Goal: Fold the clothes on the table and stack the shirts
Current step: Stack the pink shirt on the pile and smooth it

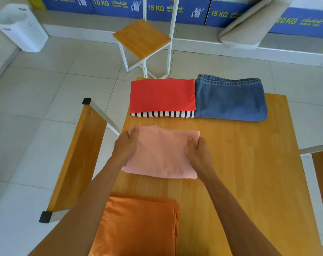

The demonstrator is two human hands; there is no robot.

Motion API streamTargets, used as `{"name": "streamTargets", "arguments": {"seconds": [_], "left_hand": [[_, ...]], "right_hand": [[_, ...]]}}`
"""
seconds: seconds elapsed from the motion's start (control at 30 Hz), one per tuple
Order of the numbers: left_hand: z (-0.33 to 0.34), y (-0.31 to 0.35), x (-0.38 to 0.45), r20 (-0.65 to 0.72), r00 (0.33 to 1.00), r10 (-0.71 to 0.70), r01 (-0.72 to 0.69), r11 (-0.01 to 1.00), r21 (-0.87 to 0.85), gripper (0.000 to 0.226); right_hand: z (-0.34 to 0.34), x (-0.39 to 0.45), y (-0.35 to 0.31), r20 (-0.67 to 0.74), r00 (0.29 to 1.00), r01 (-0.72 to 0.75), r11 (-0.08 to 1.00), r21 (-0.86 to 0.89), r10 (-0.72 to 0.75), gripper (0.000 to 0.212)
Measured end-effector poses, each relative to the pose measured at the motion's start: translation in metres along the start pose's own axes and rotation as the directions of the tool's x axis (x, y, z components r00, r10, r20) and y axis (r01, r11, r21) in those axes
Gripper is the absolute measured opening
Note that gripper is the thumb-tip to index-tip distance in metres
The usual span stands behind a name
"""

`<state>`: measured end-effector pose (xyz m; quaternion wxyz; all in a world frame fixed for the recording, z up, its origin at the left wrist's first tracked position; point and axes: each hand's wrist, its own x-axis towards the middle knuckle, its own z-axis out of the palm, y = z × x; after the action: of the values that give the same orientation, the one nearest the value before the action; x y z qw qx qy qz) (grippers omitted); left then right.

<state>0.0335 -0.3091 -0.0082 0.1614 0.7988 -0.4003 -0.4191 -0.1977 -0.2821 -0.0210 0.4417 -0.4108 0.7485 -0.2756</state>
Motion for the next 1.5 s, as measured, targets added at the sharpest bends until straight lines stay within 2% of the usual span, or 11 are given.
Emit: {"name": "streamTargets", "arguments": {"seconds": [0.13,0.4,0.6,0.7,0.77,0.97,1.13,1.23,1.33,1.4,1.5], "left_hand": [[-0.006,0.048,0.033,-0.068,0.984,0.164,-0.164,0.986,0.005,0.060],[-0.019,0.150,0.112,-0.241,0.906,0.348,-0.340,0.937,0.076,0.061],[-0.003,0.165,0.165,-0.225,0.947,0.229,-0.224,0.973,0.049,0.061],[0.009,0.146,0.176,-0.226,0.963,0.145,-0.121,0.986,0.118,0.054],[0.014,0.141,0.178,-0.243,0.954,0.173,-0.136,0.977,0.163,0.050],[-0.001,0.149,0.187,-0.328,0.910,0.255,-0.243,0.967,0.078,0.049],[0.009,0.126,0.185,-0.318,0.926,0.204,-0.159,0.974,0.163,0.054],[0.014,0.129,0.181,-0.326,0.914,0.241,-0.171,0.958,0.230,0.052],[0.009,0.137,0.181,-0.364,0.855,0.369,-0.210,0.889,0.408,0.045],[0.010,0.138,0.178,-0.339,0.758,0.557,-0.319,0.770,0.553,0.046],[0.026,0.135,0.168,-0.097,0.653,0.751,-0.502,0.526,0.686,0.047]], "right_hand": [[-0.018,0.045,-0.038,-0.026,0.997,0.068,0.995,0.069,-0.066,0.017],[-0.036,0.151,-0.134,-0.079,0.988,0.133,0.991,0.003,-0.132,0.040],[-0.017,0.201,-0.144,-0.021,0.996,0.086,0.996,-0.031,-0.086,0.033],[-0.008,0.213,-0.129,0.007,0.997,0.073,0.991,-0.115,-0.073,0.031],[-0.007,0.218,-0.122,0.010,0.997,0.078,0.981,-0.177,-0.078,0.029],[-0.007,0.227,-0.129,-0.071,0.984,0.144,0.961,-0.236,-0.165,0.015],[0.005,0.220,-0.119,-0.025,0.982,0.169,0.934,-0.315,-0.186,0.025],[0.009,0.214,-0.117,-0.053,0.983,0.148,0.923,-0.356,-0.178,0.029],[0.012,0.207,-0.125,-0.131,0.962,0.153,0.867,-0.474,-0.242,0.036],[0.014,0.204,-0.127,-0.143,0.901,0.268,0.786,-0.557,-0.409,0.052],[0.026,0.195,-0.130,0.018,0.782,0.459,0.557,-0.692,-0.623,0.051]]}}
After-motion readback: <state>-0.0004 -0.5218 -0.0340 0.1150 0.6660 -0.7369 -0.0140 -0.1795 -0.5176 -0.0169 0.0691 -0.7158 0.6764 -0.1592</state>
